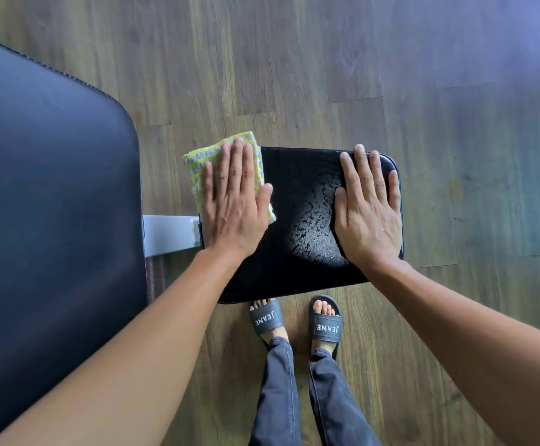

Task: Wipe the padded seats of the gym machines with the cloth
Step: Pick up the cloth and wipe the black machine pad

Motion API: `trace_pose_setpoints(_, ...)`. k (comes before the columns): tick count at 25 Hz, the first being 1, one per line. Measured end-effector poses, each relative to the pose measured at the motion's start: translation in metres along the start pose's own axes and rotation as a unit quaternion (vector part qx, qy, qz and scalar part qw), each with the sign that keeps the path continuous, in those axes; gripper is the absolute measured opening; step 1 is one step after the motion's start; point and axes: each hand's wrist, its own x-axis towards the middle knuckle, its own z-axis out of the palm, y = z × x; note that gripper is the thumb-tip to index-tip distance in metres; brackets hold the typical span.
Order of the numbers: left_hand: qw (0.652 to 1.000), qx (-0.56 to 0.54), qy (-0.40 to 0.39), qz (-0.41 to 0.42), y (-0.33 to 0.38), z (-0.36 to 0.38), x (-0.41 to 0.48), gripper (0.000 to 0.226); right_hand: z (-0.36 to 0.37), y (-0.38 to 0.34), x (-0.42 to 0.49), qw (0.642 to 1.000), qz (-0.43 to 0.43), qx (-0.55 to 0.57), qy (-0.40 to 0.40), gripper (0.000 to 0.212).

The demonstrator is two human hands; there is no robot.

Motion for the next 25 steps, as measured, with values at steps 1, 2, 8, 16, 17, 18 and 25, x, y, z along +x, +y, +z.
trace_pose_setpoints(1,0.999,-0.016,0.004,-0.046,0.004,0.000,0.003,0.065,-0.001,0.001,0.000,1.000,-0.001,0.001,-0.002,0.054)
trace_pose_setpoints(2,0.995,-0.026,0.009,-0.093,0.007,-0.001,0.005,0.066,-0.001,0.000,0.000,1.000,-0.001,0.003,-0.003,0.054)
trace_pose_setpoints(8,0.988,-0.006,0.009,-0.157,0.026,0.000,-0.003,0.066,-0.005,0.000,0.001,0.999,-0.002,0.033,-0.016,0.053)
trace_pose_setpoints(16,0.998,-0.042,0.014,-0.053,0.099,0.008,-0.034,0.064,-0.011,0.008,0.006,0.989,-0.011,0.144,-0.036,0.052)
trace_pose_setpoints(17,0.998,-0.041,0.007,-0.053,0.104,0.008,-0.038,0.064,-0.013,0.009,0.007,0.985,-0.012,0.164,-0.048,0.051)
trace_pose_setpoints(18,0.998,-0.043,-0.003,-0.052,0.108,0.006,-0.039,0.064,-0.016,0.009,0.009,0.981,-0.008,0.185,-0.061,0.051)
trace_pose_setpoints(25,0.953,-0.246,0.074,-0.159,0.040,-0.020,-0.054,0.052,-0.040,-0.051,-0.017,0.977,-0.065,0.201,-0.014,0.045)
